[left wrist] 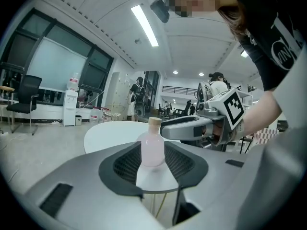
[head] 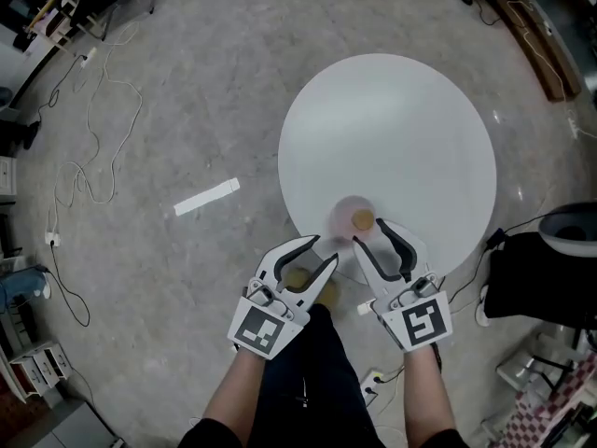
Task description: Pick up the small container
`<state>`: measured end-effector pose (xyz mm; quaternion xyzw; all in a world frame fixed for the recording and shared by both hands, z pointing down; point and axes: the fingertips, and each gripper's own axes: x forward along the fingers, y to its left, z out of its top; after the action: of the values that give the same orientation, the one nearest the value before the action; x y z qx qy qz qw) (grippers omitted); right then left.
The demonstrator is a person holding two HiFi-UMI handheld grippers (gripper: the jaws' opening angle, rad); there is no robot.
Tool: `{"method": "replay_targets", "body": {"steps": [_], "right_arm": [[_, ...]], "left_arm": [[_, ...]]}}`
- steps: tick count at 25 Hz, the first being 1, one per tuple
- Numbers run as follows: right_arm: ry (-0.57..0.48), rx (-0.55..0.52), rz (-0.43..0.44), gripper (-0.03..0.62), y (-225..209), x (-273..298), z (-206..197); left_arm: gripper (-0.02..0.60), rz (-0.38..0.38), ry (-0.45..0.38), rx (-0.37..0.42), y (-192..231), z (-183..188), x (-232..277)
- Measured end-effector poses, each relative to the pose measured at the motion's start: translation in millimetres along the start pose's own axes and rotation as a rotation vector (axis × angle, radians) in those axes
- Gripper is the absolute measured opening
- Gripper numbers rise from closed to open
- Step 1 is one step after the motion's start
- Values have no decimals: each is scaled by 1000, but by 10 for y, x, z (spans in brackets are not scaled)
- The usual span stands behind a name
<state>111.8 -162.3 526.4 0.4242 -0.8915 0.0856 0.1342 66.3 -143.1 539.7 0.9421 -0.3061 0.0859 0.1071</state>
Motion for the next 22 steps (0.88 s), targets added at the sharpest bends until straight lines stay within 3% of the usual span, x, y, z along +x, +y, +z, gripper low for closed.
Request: {"method": "replay_targets", "body": {"steps": [4, 10, 22], "right_arm": [[-3, -6, 0, 179, -19, 135, 10], [-6, -14, -17, 184, -83, 292, 19], [-40, -23, -47, 163, -110, 447, 119]], "left_arm": [[153, -11, 33, 61, 59, -31, 50], [199, 3, 72, 80, 103, -132, 70], [202, 31, 99, 91, 217, -223, 48]]}}
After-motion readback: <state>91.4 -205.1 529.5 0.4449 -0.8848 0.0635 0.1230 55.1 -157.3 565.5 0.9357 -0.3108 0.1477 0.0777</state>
